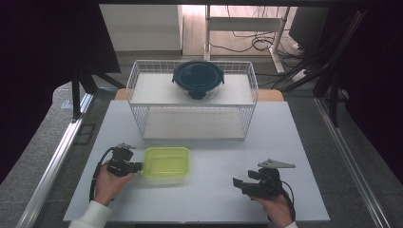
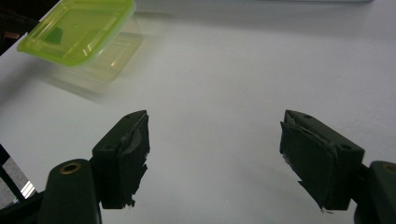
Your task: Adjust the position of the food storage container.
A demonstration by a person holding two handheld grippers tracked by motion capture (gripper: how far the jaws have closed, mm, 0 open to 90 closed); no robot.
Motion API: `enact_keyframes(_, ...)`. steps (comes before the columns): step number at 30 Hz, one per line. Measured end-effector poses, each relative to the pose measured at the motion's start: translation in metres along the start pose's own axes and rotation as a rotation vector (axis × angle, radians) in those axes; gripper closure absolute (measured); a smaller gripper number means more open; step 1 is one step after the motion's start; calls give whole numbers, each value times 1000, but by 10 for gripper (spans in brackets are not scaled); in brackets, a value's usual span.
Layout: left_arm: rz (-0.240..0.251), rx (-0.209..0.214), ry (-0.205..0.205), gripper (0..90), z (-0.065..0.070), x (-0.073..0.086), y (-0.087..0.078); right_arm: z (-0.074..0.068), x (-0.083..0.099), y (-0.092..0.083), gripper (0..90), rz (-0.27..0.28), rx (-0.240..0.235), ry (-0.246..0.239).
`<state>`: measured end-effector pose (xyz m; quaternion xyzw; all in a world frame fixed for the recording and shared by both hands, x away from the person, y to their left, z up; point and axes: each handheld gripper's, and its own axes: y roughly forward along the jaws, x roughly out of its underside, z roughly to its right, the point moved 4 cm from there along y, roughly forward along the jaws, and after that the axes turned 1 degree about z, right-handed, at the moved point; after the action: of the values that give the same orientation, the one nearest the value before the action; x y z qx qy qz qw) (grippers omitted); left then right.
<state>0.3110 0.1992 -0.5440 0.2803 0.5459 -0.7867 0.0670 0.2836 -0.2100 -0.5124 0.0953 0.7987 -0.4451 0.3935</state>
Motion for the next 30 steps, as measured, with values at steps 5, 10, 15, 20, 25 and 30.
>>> enact_keyframes(5,2,19,15,899,14,-9,8,0,0,0,238,-1,-1,0)
enact_keyframes(10,0,33,49,899,29,-16,14,0,0,0,239,-3,-2,-1)
enact_keyframes(15,-2,50,62,899,41,-21,20,-1,0,1,239,-4,-5,0)
enact_keyframes(20,-8,67,75,899,54,-27,28,-1,0,1,239,-5,-6,-1)
enact_keyframes(25,-7,81,93,899,64,-31,35,-2,0,0,239,-3,-7,0)
enact_keyframes(30,-10,47,75,899,52,-28,32,-3,-1,-1,239,0,-21,3)
